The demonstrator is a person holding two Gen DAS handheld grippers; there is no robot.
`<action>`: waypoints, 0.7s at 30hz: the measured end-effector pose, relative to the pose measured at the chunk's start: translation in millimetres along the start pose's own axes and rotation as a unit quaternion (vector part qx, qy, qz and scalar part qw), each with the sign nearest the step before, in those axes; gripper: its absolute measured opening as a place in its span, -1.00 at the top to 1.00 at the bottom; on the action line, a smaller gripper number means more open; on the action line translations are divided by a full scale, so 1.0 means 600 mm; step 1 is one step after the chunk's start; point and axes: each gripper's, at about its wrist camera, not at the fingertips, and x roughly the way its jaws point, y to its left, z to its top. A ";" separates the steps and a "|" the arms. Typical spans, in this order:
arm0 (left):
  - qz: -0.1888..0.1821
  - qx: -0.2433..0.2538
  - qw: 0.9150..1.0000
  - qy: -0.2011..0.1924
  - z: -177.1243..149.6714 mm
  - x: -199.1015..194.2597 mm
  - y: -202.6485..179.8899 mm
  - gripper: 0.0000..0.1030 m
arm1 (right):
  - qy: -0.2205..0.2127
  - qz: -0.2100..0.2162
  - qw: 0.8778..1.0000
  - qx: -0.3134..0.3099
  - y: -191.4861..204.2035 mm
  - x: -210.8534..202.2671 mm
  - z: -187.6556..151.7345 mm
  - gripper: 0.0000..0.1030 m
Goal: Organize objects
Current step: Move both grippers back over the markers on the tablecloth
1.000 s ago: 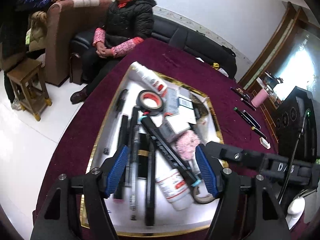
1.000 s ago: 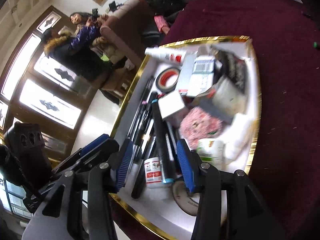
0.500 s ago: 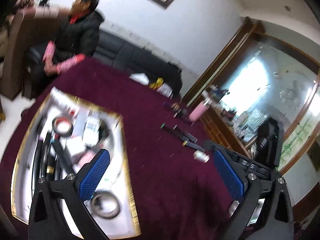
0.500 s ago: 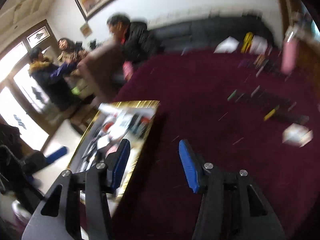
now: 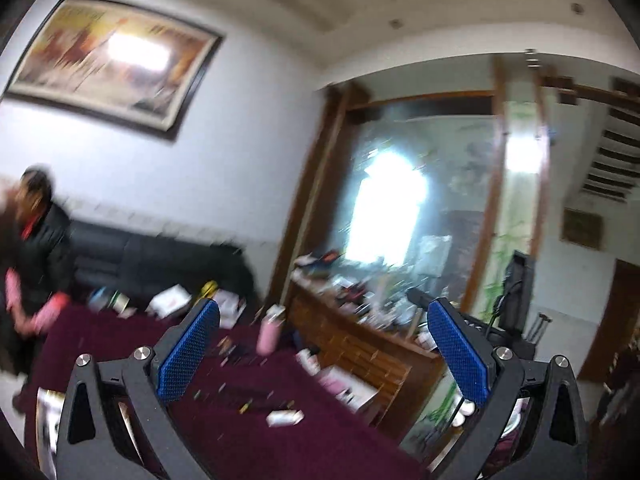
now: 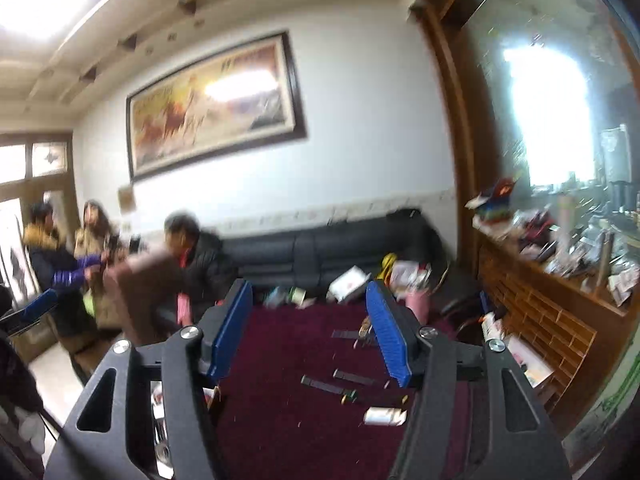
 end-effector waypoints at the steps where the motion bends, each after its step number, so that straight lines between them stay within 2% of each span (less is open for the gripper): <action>1: -0.010 0.008 1.000 -0.010 0.026 -0.004 -0.024 -0.98 | -0.014 -0.014 1.000 -0.001 -0.005 -0.021 0.026 -0.15; 5: -0.031 0.040 0.997 -0.052 0.145 -0.039 -0.123 -0.98 | -0.065 -0.057 0.996 0.031 -0.043 -0.100 0.131 -0.21; 7: -0.022 0.064 0.994 -0.086 0.204 -0.067 -0.167 -0.98 | -0.095 -0.096 0.990 0.051 -0.070 -0.145 0.192 -0.24; 9: -0.002 0.096 0.989 -0.114 0.263 -0.088 -0.210 -0.98 | -0.117 -0.143 0.981 0.052 -0.086 -0.185 0.257 -0.37; 10: 0.006 0.102 0.987 -0.121 0.280 -0.092 -0.222 -0.98 | -0.126 -0.168 0.977 0.044 -0.087 -0.202 0.290 -0.54; 11: 0.015 0.106 0.986 -0.126 0.308 -0.096 -0.234 -0.98 | -0.122 -0.192 0.973 0.028 -0.084 -0.209 0.321 -0.63; 13: 0.031 0.114 0.985 -0.123 0.344 -0.091 -0.247 -0.98 | -0.118 -0.262 0.958 -0.023 -0.065 -0.220 0.376 -0.63; 14: 0.049 0.115 0.984 -0.127 0.363 -0.083 -0.252 -0.98 | -0.109 -0.288 0.950 -0.048 -0.053 -0.217 0.394 -0.63; 16: 0.059 0.119 0.983 -0.126 0.386 -0.063 -0.256 -0.98 | -0.084 -0.360 0.923 -0.104 -0.029 -0.200 0.425 -0.64; 17: 0.063 0.121 0.984 -0.114 0.395 -0.041 -0.253 -0.98 | -0.063 -0.381 0.915 -0.120 -0.021 -0.185 0.432 -0.67; 20: 0.076 0.141 0.984 -0.079 0.372 0.023 -0.239 -0.98 | 0.028 -0.364 0.920 -0.143 -0.019 -0.116 0.405 -0.74; 21: 0.080 0.148 0.984 -0.056 0.347 0.059 -0.225 -0.98 | 0.041 -0.357 0.921 -0.151 -0.019 -0.099 0.384 -0.74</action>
